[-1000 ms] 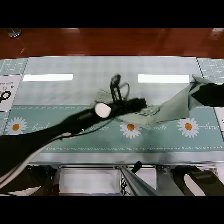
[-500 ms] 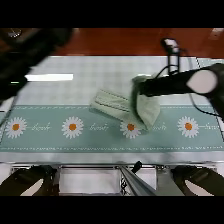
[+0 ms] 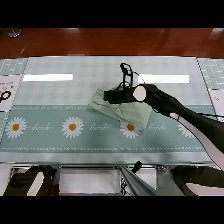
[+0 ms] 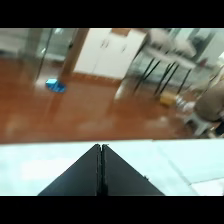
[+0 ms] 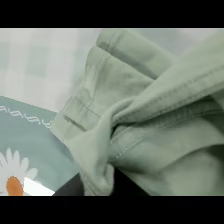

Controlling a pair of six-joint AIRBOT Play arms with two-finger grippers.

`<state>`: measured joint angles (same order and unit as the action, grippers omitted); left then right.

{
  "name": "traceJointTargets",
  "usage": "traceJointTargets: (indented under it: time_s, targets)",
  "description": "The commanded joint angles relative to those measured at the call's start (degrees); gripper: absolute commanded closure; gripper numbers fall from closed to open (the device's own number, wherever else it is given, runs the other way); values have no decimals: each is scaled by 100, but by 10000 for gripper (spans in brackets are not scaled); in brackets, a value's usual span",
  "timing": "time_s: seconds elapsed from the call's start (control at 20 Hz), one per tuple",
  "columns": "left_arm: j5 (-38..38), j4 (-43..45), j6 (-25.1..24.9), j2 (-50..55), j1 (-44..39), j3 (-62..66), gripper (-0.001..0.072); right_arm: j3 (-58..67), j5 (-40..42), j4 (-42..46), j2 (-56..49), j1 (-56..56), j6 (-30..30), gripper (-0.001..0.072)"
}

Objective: Fold the shirts.

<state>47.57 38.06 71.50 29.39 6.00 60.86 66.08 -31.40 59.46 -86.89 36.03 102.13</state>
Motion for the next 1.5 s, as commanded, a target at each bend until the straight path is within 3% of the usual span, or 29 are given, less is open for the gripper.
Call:
traceJointTargets:
  time_s: [0.0, 0.05, 0.15, 0.25, 0.35, 0.45, 0.7, 0.75, 0.8, 0.85, 0.9, 1.05, 1.15, 1.25, 1.45]
  targets:
    - [699, 551, 339, -81, 363, -85, 682, -2, 660, -422, -236, 205, -20, 551]
    - [697, 553, 337, -72, 363, -146, 682, 0, 732, -487, -234, 247, -44, 494]
    - [695, 551, 339, -50, 363, -295, 682, 0, 721, -697, -234, 315, -247, 452]
    - [695, 555, 334, -9, 363, -404, 682, 0, 426, -793, -208, 341, -551, 203]
    - [693, 577, 337, 61, 363, -428, 682, -2, -214, -645, -81, 234, -1008, 190]
    - [693, 621, 313, 96, 363, -428, 682, -2, -1069, 46, 205, -20, -1150, 190]
    - [745, 1408, 319, 232, 363, -428, 681, -48, -3838, 3659, 1110, -1176, -1073, 199]
    - [833, 1526, 317, 280, 363, -428, 681, -199, -4144, 4072, 1261, -1486, -1088, 244]
    - [979, 1556, 319, 319, 363, -428, 679, -448, -4306, 4052, 1414, -1873, -1104, 243]
    - [1180, 1554, 319, 348, 363, -428, 674, -848, -4308, 3580, 1591, -2350, -1204, 219]
    - [1401, 1554, 319, 365, 363, -431, 648, -1296, -4148, 2859, 1733, -2804, -1331, 144]
    - [1818, 1556, 313, 385, 363, -431, 632, -2623, -3248, -146, 1873, -3847, -2354, 110]
    - [1985, 1648, 317, 407, 363, -431, 414, -3187, -2500, -1589, 1871, -3982, -2896, 110]
    - [2251, 1731, 315, 450, 363, -431, 390, -3414, -1803, -2177, 1871, -3816, -2981, 110]
    - [2544, 1744, 319, 533, 363, -444, 390, -3418, -597, -2511, 1871, -3119, -2892, 112]
